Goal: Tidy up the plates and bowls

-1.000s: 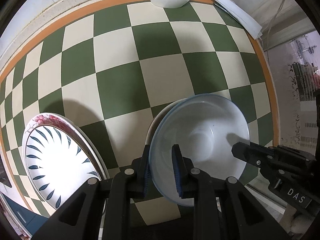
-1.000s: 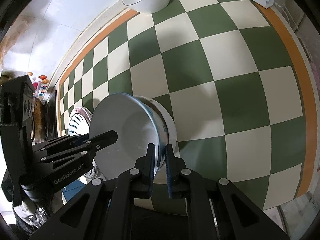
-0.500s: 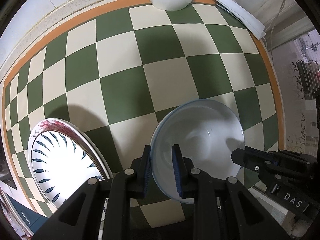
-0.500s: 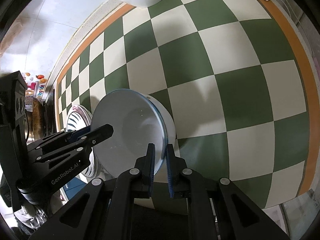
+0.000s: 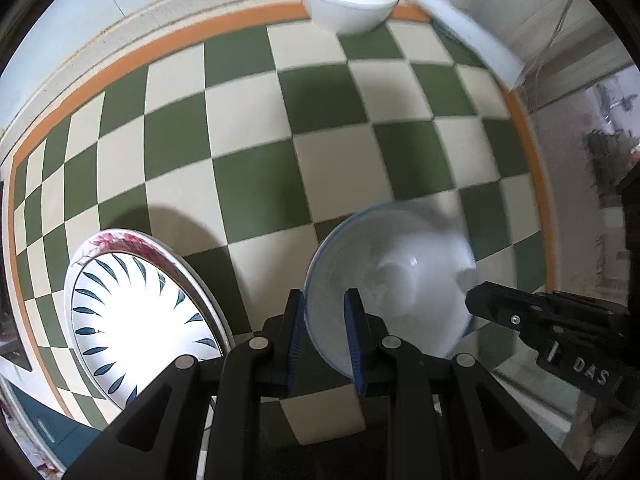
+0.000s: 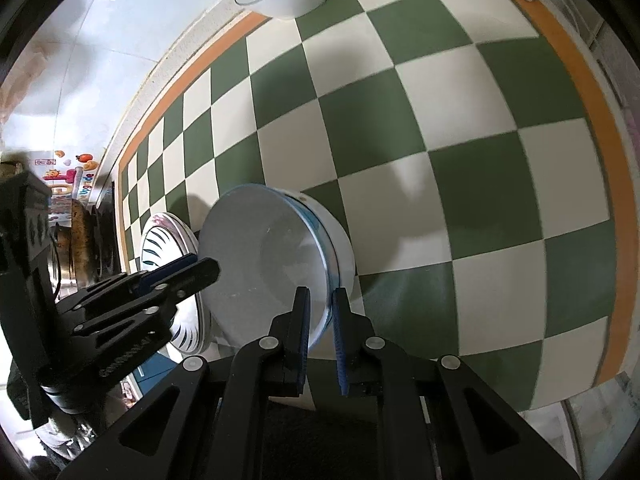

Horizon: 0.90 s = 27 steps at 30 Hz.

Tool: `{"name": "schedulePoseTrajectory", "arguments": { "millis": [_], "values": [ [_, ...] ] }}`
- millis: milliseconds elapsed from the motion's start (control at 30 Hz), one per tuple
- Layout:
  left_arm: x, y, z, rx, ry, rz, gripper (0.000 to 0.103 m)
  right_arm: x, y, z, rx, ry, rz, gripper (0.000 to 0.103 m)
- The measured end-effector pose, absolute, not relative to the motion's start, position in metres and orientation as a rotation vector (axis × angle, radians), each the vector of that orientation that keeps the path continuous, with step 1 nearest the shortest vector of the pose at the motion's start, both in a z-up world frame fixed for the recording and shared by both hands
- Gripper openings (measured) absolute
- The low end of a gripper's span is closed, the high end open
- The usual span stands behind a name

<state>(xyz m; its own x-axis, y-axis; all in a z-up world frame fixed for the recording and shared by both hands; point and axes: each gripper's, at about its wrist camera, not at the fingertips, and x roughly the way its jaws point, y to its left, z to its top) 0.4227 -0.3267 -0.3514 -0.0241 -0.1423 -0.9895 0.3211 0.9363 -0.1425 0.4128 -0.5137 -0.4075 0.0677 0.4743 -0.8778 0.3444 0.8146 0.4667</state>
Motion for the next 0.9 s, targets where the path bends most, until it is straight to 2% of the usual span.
{"name": "schedulePoseTrajectory", "arguments": {
  "millis": [67, 100, 167, 233, 400, 567, 900],
  "values": [
    [0.43, -0.327, -0.336, 0.103, 1.531, -0.379, 0.02, 0.42, -0.521, -0.395, 0.703, 1.516, 0.127, 0.017],
    [0.438, -0.327, -0.327, 0.074, 1.515, -0.375, 0.025, 0.427, -0.525, -0.389, 0.708, 1.504, 0.131, 0.019],
    [0.457, -0.328, -0.315, 0.018, 1.496, -0.368, 0.029, 0.441, -0.534, -0.378, 0.729, 1.473, 0.137, 0.039],
    [0.483, -0.332, -0.308, -0.022, 1.477, -0.359, 0.03, 0.463, -0.545, -0.37, 0.744, 1.434, 0.148, 0.05],
    [0.563, -0.348, -0.31, -0.057, 1.442, -0.312, 0.03, 0.535, -0.575, -0.368, 0.718, 1.352, 0.102, 0.05],
    [0.635, -0.364, -0.345, -0.075, 1.486, -0.273, 0.03, 0.61, -0.6, -0.392, 0.68, 1.327, 0.026, 0.05],
    [0.693, -0.396, -0.407, -0.031, 1.572, -0.282, 0.029, 0.687, -0.612, -0.437, 0.619, 1.373, -0.006, 0.049]
  ]
}}
